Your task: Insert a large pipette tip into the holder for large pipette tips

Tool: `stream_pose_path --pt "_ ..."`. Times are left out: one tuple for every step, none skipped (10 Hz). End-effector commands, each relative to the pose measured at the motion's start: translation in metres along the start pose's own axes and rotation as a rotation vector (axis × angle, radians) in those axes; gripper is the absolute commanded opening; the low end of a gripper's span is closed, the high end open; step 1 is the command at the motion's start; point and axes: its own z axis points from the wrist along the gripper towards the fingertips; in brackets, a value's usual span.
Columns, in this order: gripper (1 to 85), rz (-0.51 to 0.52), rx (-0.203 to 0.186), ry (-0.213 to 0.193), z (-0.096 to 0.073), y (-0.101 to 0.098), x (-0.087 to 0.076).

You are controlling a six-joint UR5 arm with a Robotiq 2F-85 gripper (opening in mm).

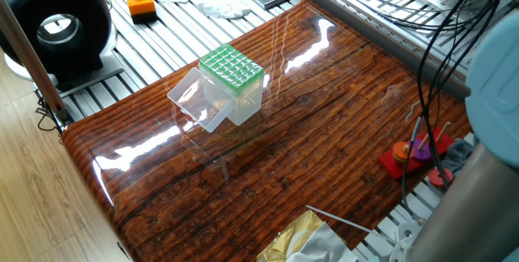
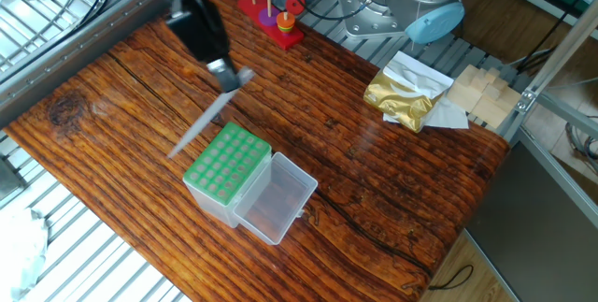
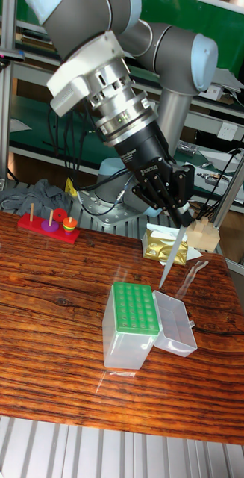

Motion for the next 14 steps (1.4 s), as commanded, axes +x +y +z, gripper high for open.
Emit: stream_pose_path --pt "1.0 0.007 0.033 0.106 0.001 -0.017 0.024" --pt "1.0 0.009 0.039 0.145 0.001 -0.022 0.031" --pt "1.0 0.009 0.046 0.173 0.002 -0.028 0.032" --pt "1.0 0.01 0.043 0.184 0.002 -0.03 0.033" --pt "1.0 0.01 0.044 0.189 0.002 -0.033 0.034" --pt "1.0 0.01 0.046 0.197 0.002 -0.035 0.035" --pt "1.0 0.01 0.047 0.206 0.002 -0.039 0.037" --pt "1.0 0.01 0.052 0.212 0.001 -0.043 0.039" --pt "1.0 0.01 0.056 0.223 0.0 -0.045 0.042" --pt "1.0 0.009 0.065 0.232 -0.001 -0.048 0.044" --pt "1.0 0.009 0.069 0.236 -0.001 -0.05 0.045" --pt "1.0 0.006 0.073 0.233 -0.002 -0.054 0.045" --pt "1.0 -0.004 0.095 0.215 -0.001 -0.062 0.043" --pt "1.0 -0.002 0.104 0.211 -0.001 -0.065 0.045"
